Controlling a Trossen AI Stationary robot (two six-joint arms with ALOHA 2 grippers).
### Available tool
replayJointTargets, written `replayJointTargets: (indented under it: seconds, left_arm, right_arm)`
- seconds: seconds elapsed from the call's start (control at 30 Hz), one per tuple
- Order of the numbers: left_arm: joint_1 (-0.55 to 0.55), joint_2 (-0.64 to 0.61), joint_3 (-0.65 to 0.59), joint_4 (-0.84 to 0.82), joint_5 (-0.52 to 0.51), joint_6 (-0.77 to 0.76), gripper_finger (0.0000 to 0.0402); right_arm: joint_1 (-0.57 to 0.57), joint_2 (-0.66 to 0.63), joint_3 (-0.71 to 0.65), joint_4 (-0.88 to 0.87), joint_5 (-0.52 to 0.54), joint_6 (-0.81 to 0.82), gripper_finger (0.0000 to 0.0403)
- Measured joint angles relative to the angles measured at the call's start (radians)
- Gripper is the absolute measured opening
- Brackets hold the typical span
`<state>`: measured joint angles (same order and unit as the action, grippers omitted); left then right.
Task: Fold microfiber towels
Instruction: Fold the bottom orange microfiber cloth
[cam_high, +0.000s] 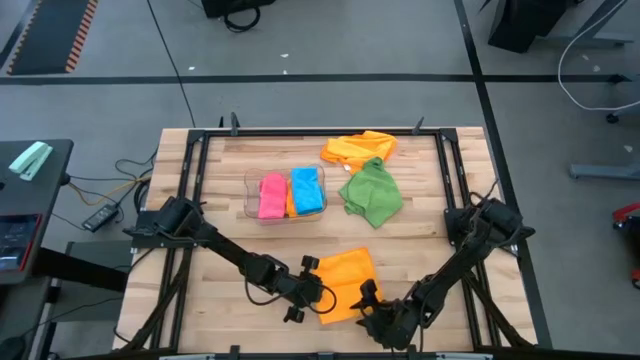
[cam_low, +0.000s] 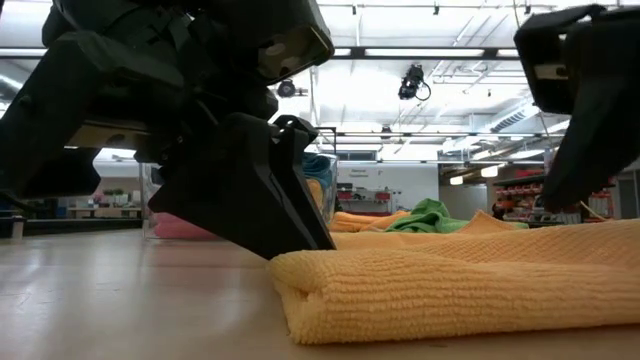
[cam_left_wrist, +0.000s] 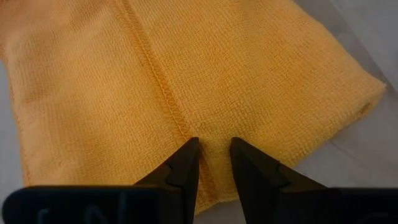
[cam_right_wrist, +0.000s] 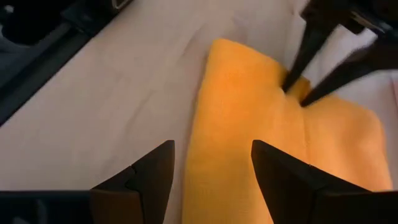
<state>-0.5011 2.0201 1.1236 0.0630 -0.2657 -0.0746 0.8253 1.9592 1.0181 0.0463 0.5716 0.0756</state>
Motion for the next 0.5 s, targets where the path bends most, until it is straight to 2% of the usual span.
replayJointTargets:
  seconds: [0.17, 0.33, 0.5]
  left_arm:
    - [0.001, 0.0, 0.0, 0.002, 0.001, -0.011, 0.0099]
    - [0.001, 0.0, -0.001, 0.001, 0.0, -0.014, 0.0099]
    - [0.001, 0.0, -0.001, 0.004, 0.0, -0.012, 0.0096]
  right_arm:
    - [-0.008, 0.055, 0.017, -0.002, 0.033, -0.04, 0.0218]
    - [-0.007, 0.059, 0.022, -0.07, 0.093, -0.051, 0.0208]
    - [-0.009, 0.058, 0.022, -0.127, 0.165, -0.138, 0.0194]
